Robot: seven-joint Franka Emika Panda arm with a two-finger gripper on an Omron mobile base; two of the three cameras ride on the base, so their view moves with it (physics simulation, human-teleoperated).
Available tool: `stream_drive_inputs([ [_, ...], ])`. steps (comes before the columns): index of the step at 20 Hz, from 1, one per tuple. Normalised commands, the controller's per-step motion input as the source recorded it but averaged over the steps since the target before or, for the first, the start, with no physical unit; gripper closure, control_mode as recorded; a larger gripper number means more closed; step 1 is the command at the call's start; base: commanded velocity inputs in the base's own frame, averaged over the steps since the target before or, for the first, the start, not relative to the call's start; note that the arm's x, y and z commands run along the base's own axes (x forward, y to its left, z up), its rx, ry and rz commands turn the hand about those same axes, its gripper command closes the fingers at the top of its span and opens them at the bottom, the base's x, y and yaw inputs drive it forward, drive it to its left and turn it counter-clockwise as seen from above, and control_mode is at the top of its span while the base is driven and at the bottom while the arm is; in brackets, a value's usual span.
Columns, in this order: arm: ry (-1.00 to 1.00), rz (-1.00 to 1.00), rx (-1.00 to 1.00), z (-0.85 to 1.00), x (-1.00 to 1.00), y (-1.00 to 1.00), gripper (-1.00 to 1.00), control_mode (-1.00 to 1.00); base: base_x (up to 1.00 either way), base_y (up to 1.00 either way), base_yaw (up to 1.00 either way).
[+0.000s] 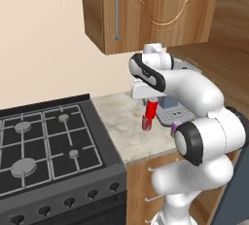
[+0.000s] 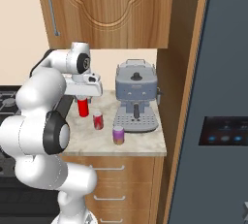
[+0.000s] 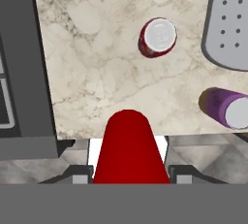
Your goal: Four empty soda cans are scattered around the kitchen. Gather all the cans and cluster them next to the stove for recycling.
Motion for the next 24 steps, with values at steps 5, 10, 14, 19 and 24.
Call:
stream_drive_inputs([
  [5, 0.06, -0.02, 0.0, -0.17, 0.11, 0.23, 1.0, -1.0, 0.09, 0.13, -0.02],
  [10, 0.09, -0.03, 0.0, -0.32, 0.19, 0.37, 1.0, -1.0, 0.0, 0.0, 0.0],
  [14, 0.07, -0.02, 0.0, -0.27, 0.18, 0.28, 1.0, -1.0, 0.0, 0.0, 0.0],
  [19, 0.04, -0.03, 0.0, -0.32, 0.19, 0.27, 1.0, -1.0, 0.0, 0.0, 0.0],
  [24, 0.0, -0.03, 0.0, -0.32, 0.16, 0.24, 1.0, -1.0, 0.0, 0.0, 0.0],
])
